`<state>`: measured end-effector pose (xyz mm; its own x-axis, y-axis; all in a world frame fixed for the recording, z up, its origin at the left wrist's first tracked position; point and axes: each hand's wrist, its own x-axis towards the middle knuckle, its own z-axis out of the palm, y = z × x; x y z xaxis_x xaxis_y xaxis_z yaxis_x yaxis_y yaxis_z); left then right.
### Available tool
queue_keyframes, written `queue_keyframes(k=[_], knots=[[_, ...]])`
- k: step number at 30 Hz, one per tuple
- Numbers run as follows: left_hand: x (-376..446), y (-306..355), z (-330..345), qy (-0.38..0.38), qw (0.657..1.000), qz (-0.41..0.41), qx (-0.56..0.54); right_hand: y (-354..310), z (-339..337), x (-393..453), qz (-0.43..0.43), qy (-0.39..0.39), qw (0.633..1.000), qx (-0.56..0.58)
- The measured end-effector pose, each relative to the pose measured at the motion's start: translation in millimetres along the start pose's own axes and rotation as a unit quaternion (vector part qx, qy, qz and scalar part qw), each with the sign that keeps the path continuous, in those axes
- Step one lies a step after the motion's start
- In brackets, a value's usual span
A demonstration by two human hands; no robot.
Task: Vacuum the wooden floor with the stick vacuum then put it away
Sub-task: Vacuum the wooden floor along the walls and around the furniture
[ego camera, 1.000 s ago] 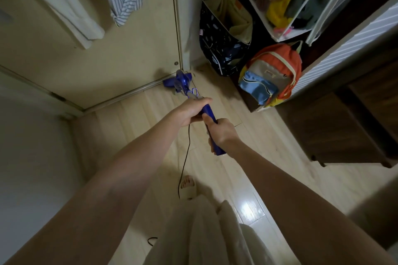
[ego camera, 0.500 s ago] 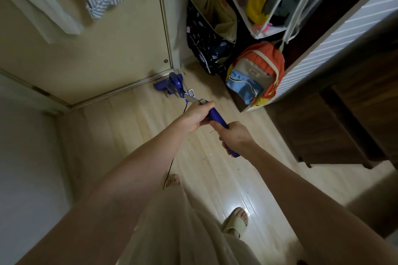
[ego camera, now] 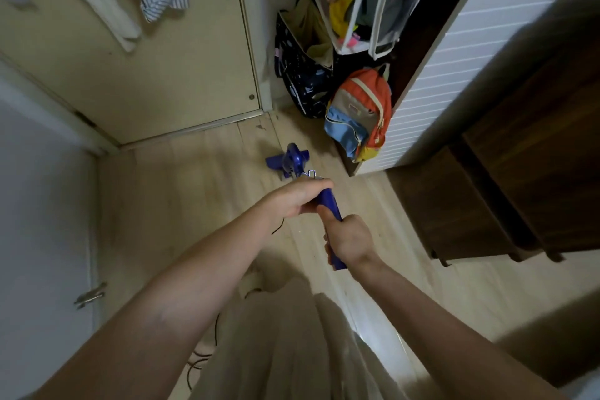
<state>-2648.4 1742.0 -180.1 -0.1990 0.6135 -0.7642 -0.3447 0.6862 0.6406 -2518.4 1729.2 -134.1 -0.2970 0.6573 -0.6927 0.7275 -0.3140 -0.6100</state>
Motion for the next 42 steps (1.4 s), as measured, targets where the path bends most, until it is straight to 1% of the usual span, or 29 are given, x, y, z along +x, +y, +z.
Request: queue_keyframes(k=[2, 6, 8, 12, 18, 21, 26, 31, 35, 39, 42], knots=[[-2.2, -6.3, -1.0, 0.005, 1.0, 0.003, 0.005, 3.0, 6.8, -3.3, -0.002, 0.0, 1.0, 0.024], [4.5, -8.7, -10.1, 0.001, 1.0, 0.002, -0.009, -3.7, 6.6, 2.9, 0.001, -0.023, 0.999, 0.037], [12.4, -5.1, -11.6, -0.006, 1.0, 0.005, -0.012, -8.3, 1.8, 10.8, 0.003, -0.029, 0.999, 0.028], [39.7, 11.8, -18.2, 0.004, 1.0, 0.012, -0.022, -22.7, -2.6, 45.4, 0.0, -0.03, 0.999, -0.019], [80.3, 40.3, -37.9, 0.043, 0.998, 0.02, -0.034, -51.2, 5.9, 99.7, 0.014, -0.04, 0.998, -0.042], [85.4, 41.1, -44.4, 0.047, 0.998, 0.028, -0.032, -56.8, 11.2, 100.1, 0.011, -0.025, 0.998, -0.048], [88.2, 21.2, -46.4, 0.033, 0.998, 0.037, -0.03, -45.3, 19.1, 88.4, 0.001, -0.009, 0.998, -0.061], [118.2, 28.2, -59.5, 0.051, 0.998, 0.04, -0.024, -47.3, 39.1, 128.3, -0.031, 0.034, 0.994, -0.103], [146.8, 42.1, -66.2, 0.072, 0.996, 0.042, -0.029, -58.4, 40.0, 165.7, -0.05, 0.038, 0.991, -0.118], [159.9, 51.6, -64.1, 0.047, 0.997, 0.047, -0.049, -59.2, 23.7, 181.6, -0.054, 0.02, 0.99, -0.125], [161.9, 49.2, -47.5, 0.026, 0.998, 0.042, -0.039, -44.8, 9.8, 183.4, -0.049, 0.023, 0.988, -0.144]])
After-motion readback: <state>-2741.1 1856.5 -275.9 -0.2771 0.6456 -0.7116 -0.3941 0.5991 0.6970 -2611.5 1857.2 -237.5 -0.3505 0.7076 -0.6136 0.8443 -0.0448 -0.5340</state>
